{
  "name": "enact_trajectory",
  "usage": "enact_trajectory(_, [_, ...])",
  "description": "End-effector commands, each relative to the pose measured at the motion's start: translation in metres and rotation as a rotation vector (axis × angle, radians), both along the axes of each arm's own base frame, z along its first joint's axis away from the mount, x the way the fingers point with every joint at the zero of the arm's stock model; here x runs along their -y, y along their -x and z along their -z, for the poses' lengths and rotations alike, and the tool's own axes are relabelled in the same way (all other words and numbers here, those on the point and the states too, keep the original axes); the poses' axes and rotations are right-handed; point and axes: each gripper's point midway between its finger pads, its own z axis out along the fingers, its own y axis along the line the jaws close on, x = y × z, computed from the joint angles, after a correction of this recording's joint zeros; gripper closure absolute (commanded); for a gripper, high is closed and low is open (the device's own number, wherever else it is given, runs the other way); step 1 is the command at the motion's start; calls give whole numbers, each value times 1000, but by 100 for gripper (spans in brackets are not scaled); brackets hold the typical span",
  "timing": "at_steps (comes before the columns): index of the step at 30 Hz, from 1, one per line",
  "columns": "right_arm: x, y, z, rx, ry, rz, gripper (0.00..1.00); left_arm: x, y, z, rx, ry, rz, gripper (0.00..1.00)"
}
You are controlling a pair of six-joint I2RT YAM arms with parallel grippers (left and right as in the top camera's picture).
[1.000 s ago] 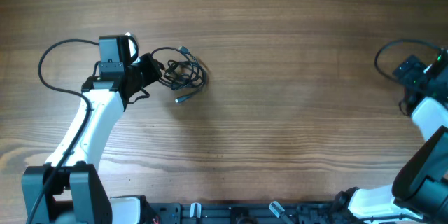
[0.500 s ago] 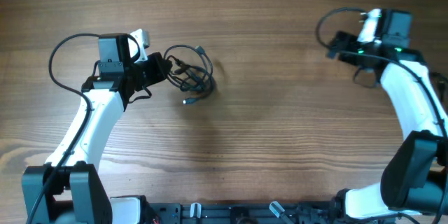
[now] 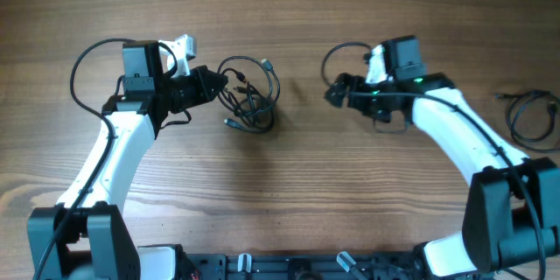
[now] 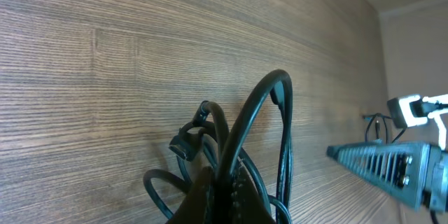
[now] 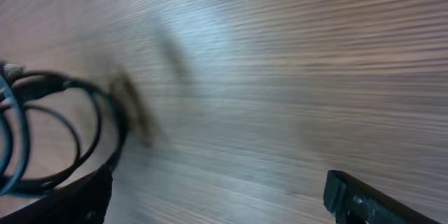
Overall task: Untangle cables
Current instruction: 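Move the right gripper back to the coil beside the left gripper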
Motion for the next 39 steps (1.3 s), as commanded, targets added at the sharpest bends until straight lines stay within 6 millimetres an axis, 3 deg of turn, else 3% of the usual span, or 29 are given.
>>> enact_trajectory(1, [-35,9,-1,-33,-66,10,4,6,-3,-6,12,24,21,96])
enact_trajectory(3, [-65,11,-12,-12,-146,-26,15,15,-1,-8,34,22,63,96])
enact_trajectory(6, [-107,14,-38,68,-286,-155,20,36,7,-14,105,17,194,96])
enact_trajectory(8, [-120,16,-47,79,-331,-172,23,46,11,-14,133,6,249,96])
enact_trajectory(10, [-125,18,-48,64,-341,-161,31,53,13,-15,150,-3,279,96])
enact_trajectory(13, [-124,17,-45,72,-322,-151,33,56,15,-15,173,-19,308,96])
enact_trajectory(16, [-124,17,-45,70,-322,-148,45,56,15,-15,187,-29,321,96])
enact_trajectory(22, [-125,19,-44,40,-326,-127,56,59,17,-17,190,-8,339,96])
enact_trajectory(28, [-129,14,-52,120,-337,-188,94,61,19,-19,193,6,349,96])
enact_trajectory(32, [-138,11,-65,185,-382,-243,96,61,19,-19,193,5,348,96])
enact_trajectory(39, [-147,20,-68,163,-415,-272,96,61,19,-19,193,6,348,96])
